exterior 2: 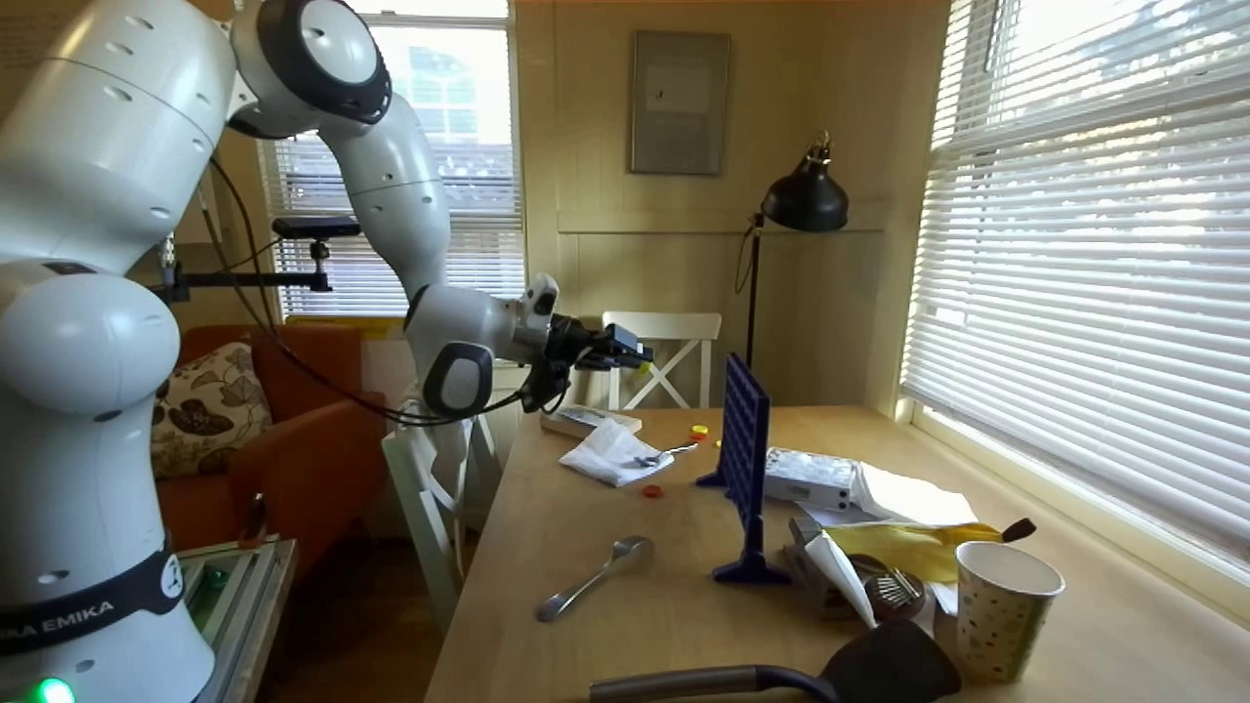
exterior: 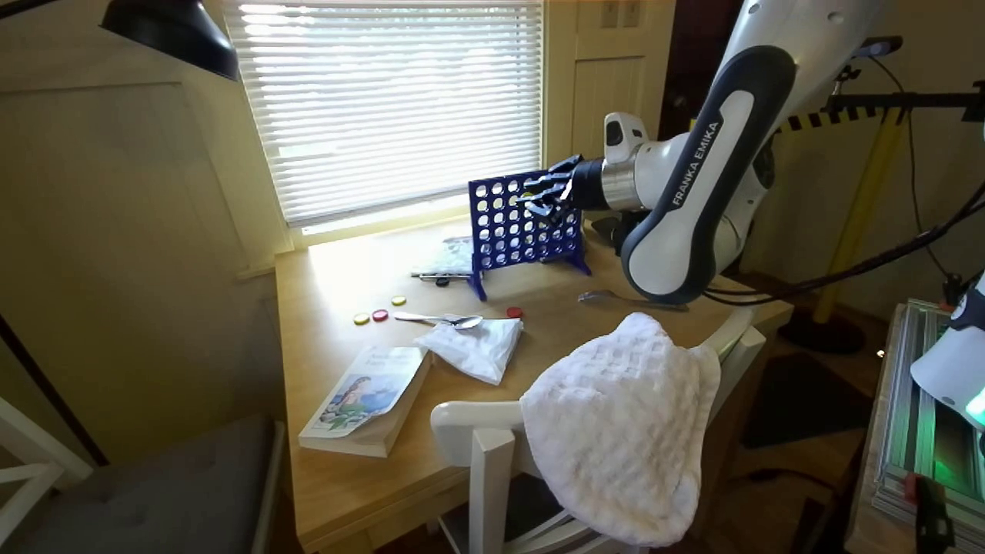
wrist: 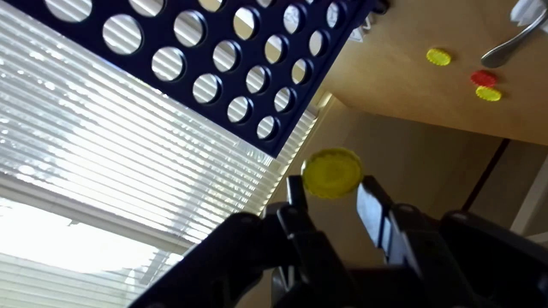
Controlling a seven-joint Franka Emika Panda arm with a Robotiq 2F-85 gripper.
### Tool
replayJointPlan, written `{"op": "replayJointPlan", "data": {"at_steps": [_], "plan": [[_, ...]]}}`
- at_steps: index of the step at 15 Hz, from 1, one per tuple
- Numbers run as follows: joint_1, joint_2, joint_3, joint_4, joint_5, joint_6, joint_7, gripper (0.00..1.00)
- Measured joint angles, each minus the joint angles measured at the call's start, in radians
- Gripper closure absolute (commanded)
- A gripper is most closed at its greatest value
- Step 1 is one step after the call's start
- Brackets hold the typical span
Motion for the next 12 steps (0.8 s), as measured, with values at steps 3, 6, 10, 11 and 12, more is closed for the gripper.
{"op": "replayJointPlan", "data": {"at_steps": [3, 6, 10, 11, 12], "plan": [[0.097, -0.001, -0.133, 0.043, 0.002, -0.005, 0.011, 0.88], [0.128, -0.005, -0.217, 0.053, -0.041, -0.008, 0.051, 0.63], [0.052, -0.013, -0.126, 0.054, -0.040, -0.005, 0.021, 0.88], [0.055, -0.012, -0.129, 0.056, -0.042, -0.005, 0.021, 0.88], [0.067, -0.010, -0.140, 0.066, -0.042, -0.005, 0.022, 0.88]]}}
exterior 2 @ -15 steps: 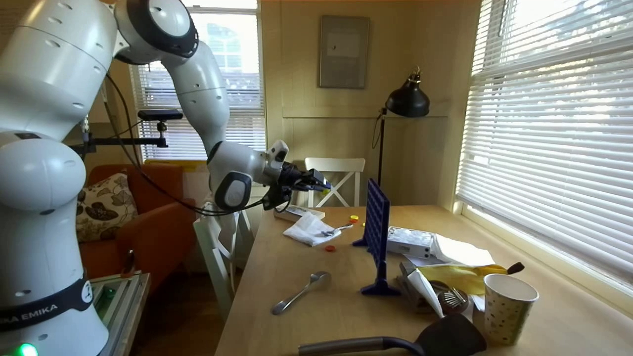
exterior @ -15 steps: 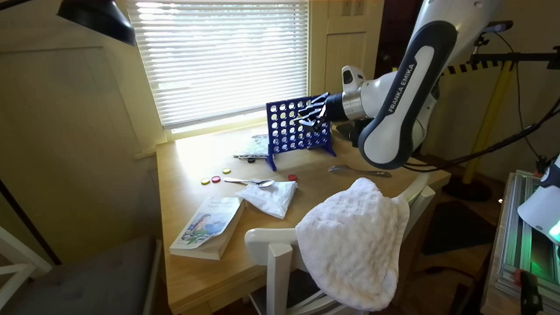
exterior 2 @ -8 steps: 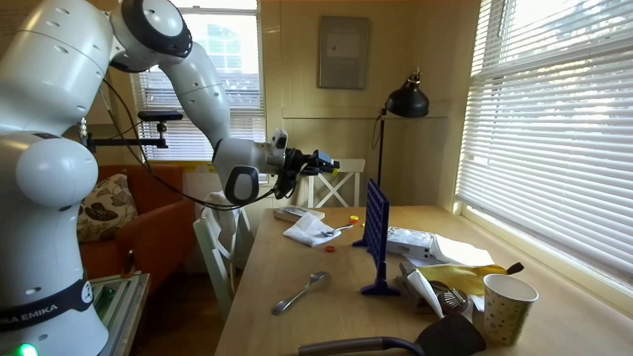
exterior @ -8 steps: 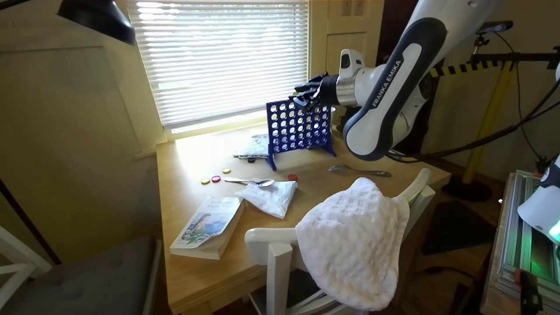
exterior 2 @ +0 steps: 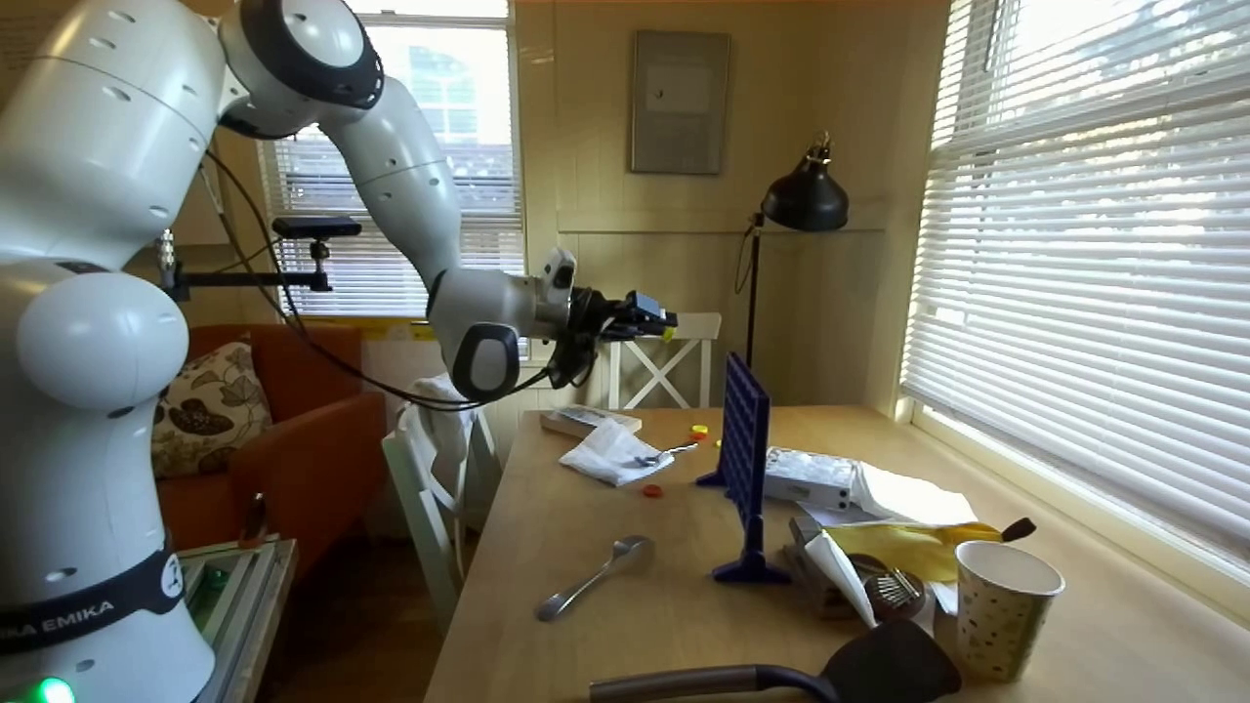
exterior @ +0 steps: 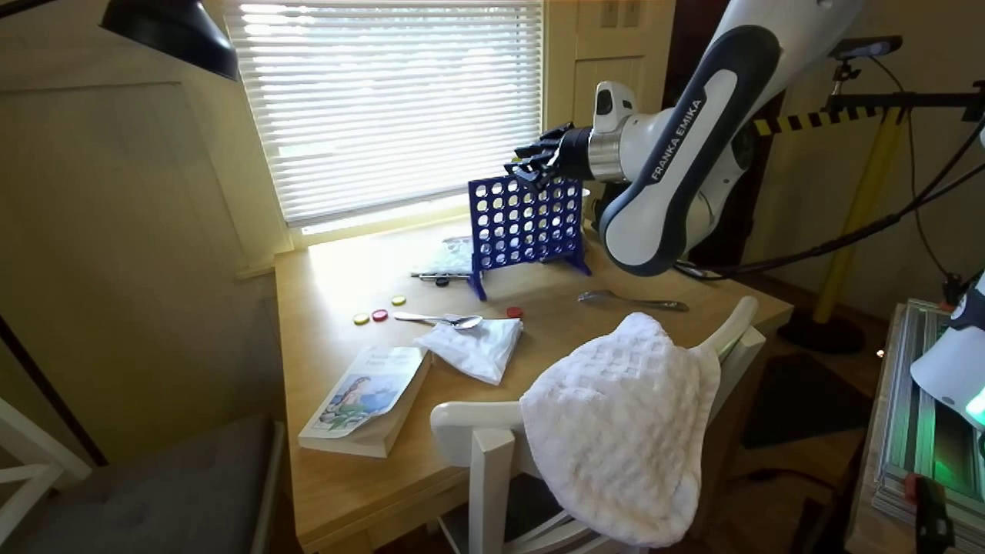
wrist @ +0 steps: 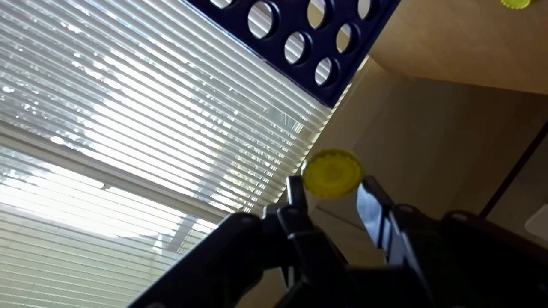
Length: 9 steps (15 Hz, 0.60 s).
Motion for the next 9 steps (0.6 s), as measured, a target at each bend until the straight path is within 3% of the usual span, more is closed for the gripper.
{"op": "replayJointPlan", "data": {"at_steps": [4, 9], "plan": [[0.079, 0.008, -0.074, 0.059, 0.049, 0.000, 0.002, 0.88], [0.227, 0.047, -0.224, 0.070, 0.309, 0.000, 0.002, 0.88]]}}
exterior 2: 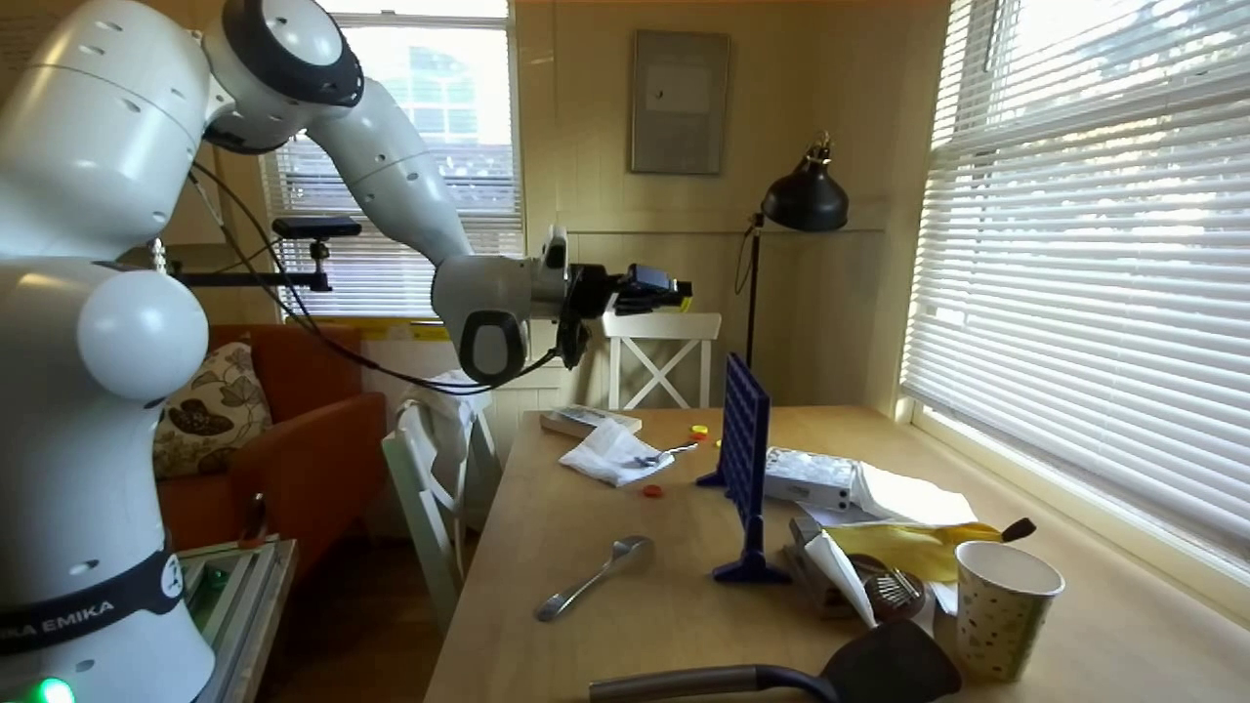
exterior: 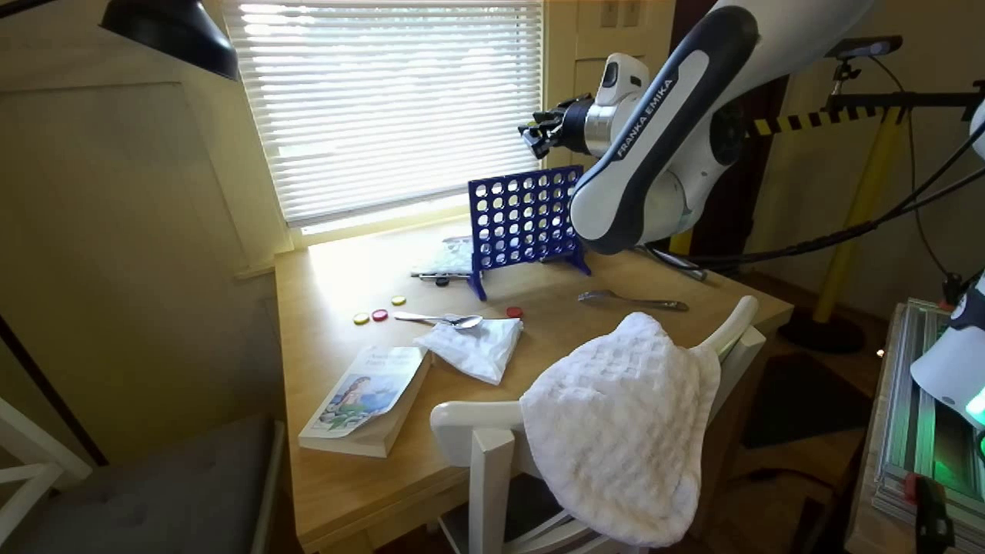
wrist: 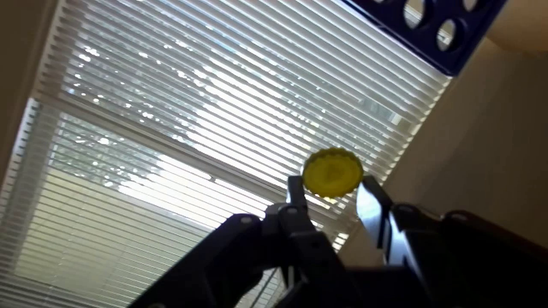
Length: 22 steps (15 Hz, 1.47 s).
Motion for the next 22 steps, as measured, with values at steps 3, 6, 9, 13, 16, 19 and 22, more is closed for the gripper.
{"op": "replayJointPlan", "data": {"at_steps": [3, 6, 9, 13, 16, 19, 22], "plan": [[0.036, 0.032, -0.069, -0.030, 0.097, 0.000, 0.025, 0.63], [0.036, 0.040, -0.084, -0.042, 0.101, 0.000, 0.038, 0.88], [0.020, 0.037, -0.065, -0.038, 0.100, 0.003, 0.036, 0.88], [-0.051, 0.034, -0.005, -0.017, 0.085, 0.000, 0.073, 0.88], [-0.121, 0.035, 0.042, 0.007, 0.055, -0.001, 0.117, 0.88], [-0.216, 0.033, 0.112, 0.038, 0.013, -0.001, 0.138, 0.88], [-0.280, 0.031, 0.151, 0.057, -0.035, 0.000, 0.166, 0.88]]}}
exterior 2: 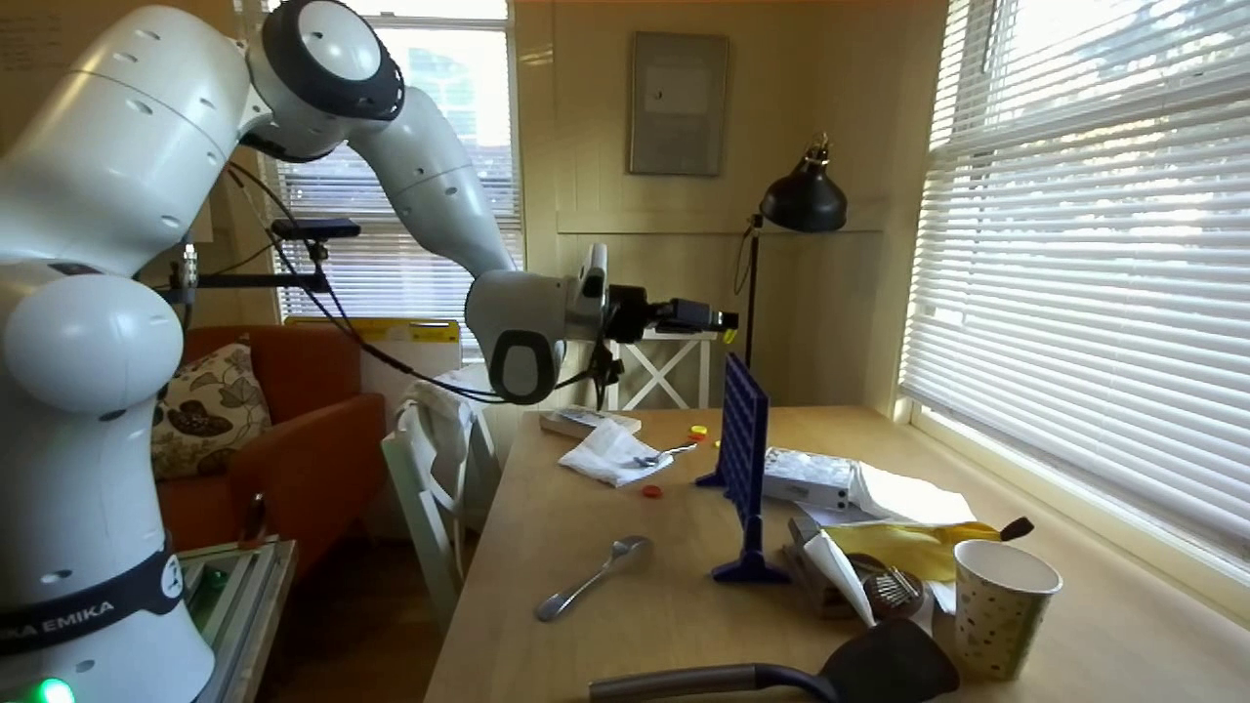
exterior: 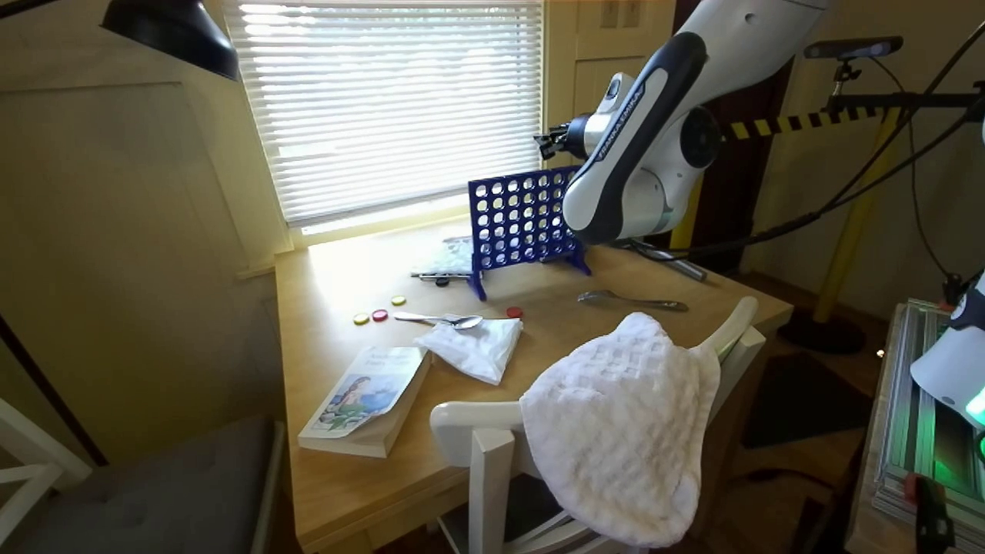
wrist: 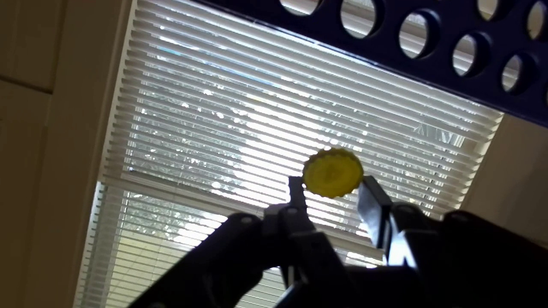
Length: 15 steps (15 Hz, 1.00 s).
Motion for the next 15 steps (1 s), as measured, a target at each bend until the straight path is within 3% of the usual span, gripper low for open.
{"op": "replayJointPlan", "data": {"at_steps": [1, 5, 10, 15], "plan": [[-0.008, 0.000, -0.002, 0.002, -0.013, -0.004, 0.015, 0.88], [-0.128, -0.003, 0.107, 0.028, -0.046, -0.008, 0.016, 0.88], [-0.307, -0.005, 0.286, 0.040, -0.062, -0.006, 0.015, 0.88], [-0.392, -0.005, 0.361, 0.042, -0.098, 0.000, 0.016, 0.88]]}}
